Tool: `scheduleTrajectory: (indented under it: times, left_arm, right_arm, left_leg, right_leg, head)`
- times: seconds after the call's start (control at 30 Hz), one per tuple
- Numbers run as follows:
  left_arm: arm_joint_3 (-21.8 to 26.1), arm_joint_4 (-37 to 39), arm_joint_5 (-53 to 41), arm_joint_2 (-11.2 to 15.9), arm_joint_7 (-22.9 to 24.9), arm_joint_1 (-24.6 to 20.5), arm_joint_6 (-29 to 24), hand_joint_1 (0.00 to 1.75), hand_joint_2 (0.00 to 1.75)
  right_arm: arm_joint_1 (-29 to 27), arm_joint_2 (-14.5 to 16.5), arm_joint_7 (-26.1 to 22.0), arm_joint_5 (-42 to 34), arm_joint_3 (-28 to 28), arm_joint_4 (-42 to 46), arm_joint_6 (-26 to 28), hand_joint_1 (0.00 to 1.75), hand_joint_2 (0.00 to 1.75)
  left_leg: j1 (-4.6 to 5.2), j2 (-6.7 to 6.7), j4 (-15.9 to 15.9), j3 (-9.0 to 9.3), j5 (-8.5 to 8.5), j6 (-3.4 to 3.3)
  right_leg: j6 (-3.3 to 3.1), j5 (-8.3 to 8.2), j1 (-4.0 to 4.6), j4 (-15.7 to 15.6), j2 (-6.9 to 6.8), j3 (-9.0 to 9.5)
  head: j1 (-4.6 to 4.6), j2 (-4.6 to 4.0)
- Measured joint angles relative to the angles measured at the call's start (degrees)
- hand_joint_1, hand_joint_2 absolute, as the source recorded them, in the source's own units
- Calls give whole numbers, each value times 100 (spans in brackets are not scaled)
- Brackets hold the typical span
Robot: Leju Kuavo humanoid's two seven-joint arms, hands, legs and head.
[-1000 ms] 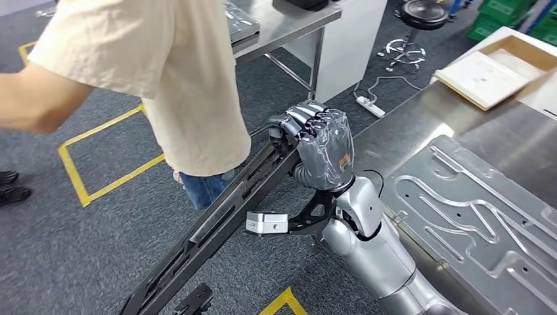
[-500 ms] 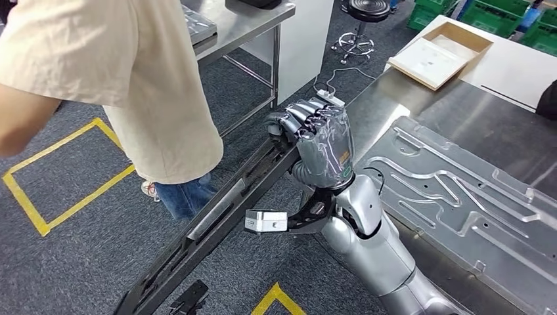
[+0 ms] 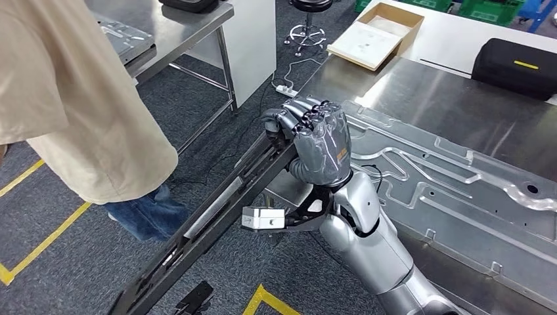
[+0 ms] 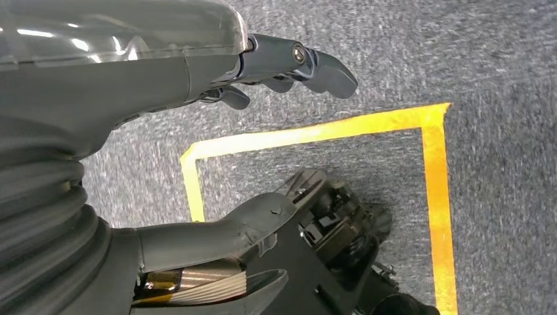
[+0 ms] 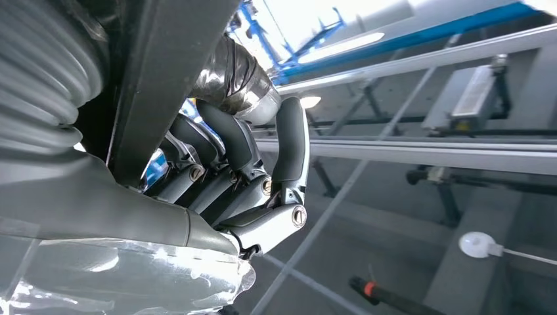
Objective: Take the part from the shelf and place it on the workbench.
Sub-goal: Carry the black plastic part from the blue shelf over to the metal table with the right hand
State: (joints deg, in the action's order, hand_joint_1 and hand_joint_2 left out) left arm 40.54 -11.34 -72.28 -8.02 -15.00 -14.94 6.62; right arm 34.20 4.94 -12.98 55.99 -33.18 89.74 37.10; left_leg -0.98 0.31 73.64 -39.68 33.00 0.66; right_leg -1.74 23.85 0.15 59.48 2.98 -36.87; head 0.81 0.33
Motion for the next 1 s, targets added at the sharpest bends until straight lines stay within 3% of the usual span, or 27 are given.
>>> scheduleTrajectory:
  times: [0.03, 0.1, 0.17, 0.23, 0.27, 0.33, 0.4, 0.47, 0.5, 0.57, 0.63, 0.67, 0.77, 0.83, 0.9, 0.97, 1.0]
  left_arm:
    - [0, 0, 6, 2, -1, 0, 0, 0, 175]
    - [0, 0, 14, 22, -6, -5, 0, 0, 175]
    - [0, 0, 15, 45, -10, -3, 1, 0, 175]
    - [0, 0, 16, 47, -14, -6, 2, 0, 175]
    - [0, 0, 17, 45, -18, -10, 2, 0, 175]
    - [0, 0, 18, 43, -26, -23, 2, 0, 175]
    - [0, 0, 18, 44, -32, -17, 3, 0, 175]
    - [1, 0, 18, 45, -32, 0, 4, 0, 175]
    - [1, 0, 18, 45, -32, 4, 7, 0, 175]
    - [1, 0, 18, 40, -33, 3, 14, 0, 175]
    - [0, 0, 18, 38, -34, -3, 17, 0, 175]
    - [0, 0, 18, 39, -34, -5, 17, 0, 175]
    - [0, 0, 20, 37, -38, -14, 17, 0, 175]
    - [0, 0, 24, 36, -45, -24, 12, 0, 175]
    - [0, 0, 29, 37, -52, -12, 4, 0, 175]
    - [0, 0, 32, 38, -57, 21, 2, 0, 175]
    - [0, 0, 33, 40, -60, 35, 2, 0, 175]
  right_arm:
    - [-9, 1, 0, -1, 0, -5, 1, 175, 175]
    - [-12, 3, 0, -1, 0, -11, 3, 175, 175]
    - [-18, 11, 0, -2, 0, -22, 7, 175, 175]
    - [-36, 18, 1, -3, 0, -32, 13, 175, 175]
    - [-44, 17, 1, -3, 0, -34, 15, 175, 175]
    - [-36, 14, 0, -4, 0, -37, 18, 175, 175]
    - [-32, 10, 1, -5, 0, -41, 21, 175, 175]
    - [-57, 8, 2, -5, 0, -52, 21, 175, 175]
    - [-68, 7, 2, -5, 0, -58, 21, 175, 175]
    - [-71, 6, 1, -5, 0, -63, 21, 175, 175]
    - [-60, 8, 1, -5, 0, -63, 22, 175, 175]
    - [-56, 10, 2, -5, 0, -63, 22, 175, 175]
    - [-56, 14, 1, -5, 0, -62, 25, 175, 175]
    - [-43, 22, -1, -5, 0, -60, 25, 175, 175]
    - [-34, 40, -4, -4, 0, -60, 23, 175, 175]
    - [-45, 51, -7, -3, 0, -63, 22, 175, 175]
    - [-51, 51, -7, -3, 0, -66, 21, 175, 175]
  left_leg:
    - [4, -39, -283, 104, -216, -29]
    - [4, -291, -1017, 392, -602, -112]
    - [15, -489, -1398, 547, -700, -153]
    - [37, -427, -1478, 589, -699, -164]
    - [33, -358, -1523, 612, -725, -181]
    - [8, -212, -1627, 670, -777, -221]
    - [13, -68, -1660, 695, -787, -242]
    - [19, 92, -1653, 695, -773, -247]
    - [19, 172, -1648, 697, -763, -242]
    - [17, 318, -1621, 705, -730, -214]
    - [40, 430, -1573, 705, -678, -152]
    - [53, 479, -1555, 708, -655, -117]
    - [43, 588, -1545, 748, -603, -12]
    - [7, 386, -1333, 683, -423, 38]
    - [-8, 111, -702, 397, -78, 44]
    - [-6, 31, -48, 54, 132, 30]
    - [-5, 17, 52, -23, 90, 14]
  right_leg:
    - [0, 0, 7, 8, 81, 3]
    - [10, -3, 9, 30, 224, -9]
    - [54, -24, -25, 46, 344, -56]
    - [138, -62, -62, 25, 474, -96]
    - [173, -60, -59, 32, 447, -108]
    - [240, 93, -32, 262, 182, -219]
    - [290, 419, -49, 869, -143, -508]
    - [333, 592, -94, 1377, -248, -757]
    - [348, 538, -116, 1377, -278, -750]
    - [363, 231, -142, 828, -403, -435]
    - [325, 46, -105, 218, -601, -99]
    - [288, 31, -82, 78, -645, -30]
    - [155, 39, -52, 28, -495, -27]
    - [79, 21, -65, -2, -381, -7]
    - [26, 13, -61, -10, -266, 0]
    - [1, 11, -31, -3, -116, -1]
    - [-4, 12, -16, 5, -33, -1]
  head:
    - [0, 0]
    - [2, 0]
    - [-2, 0]
    - [-8, 0]
    - [-5, 0]
    - [-2, 0]
    - [2, 0]
    - [2, 0]
    - [3, 0]
    - [3, 0]
    - [1, 0]
    - [1, 0]
    - [-2, 0]
    - [-3, 0]
    - [-3, 0]
    - [-3, 0]
    - [-3, 0]
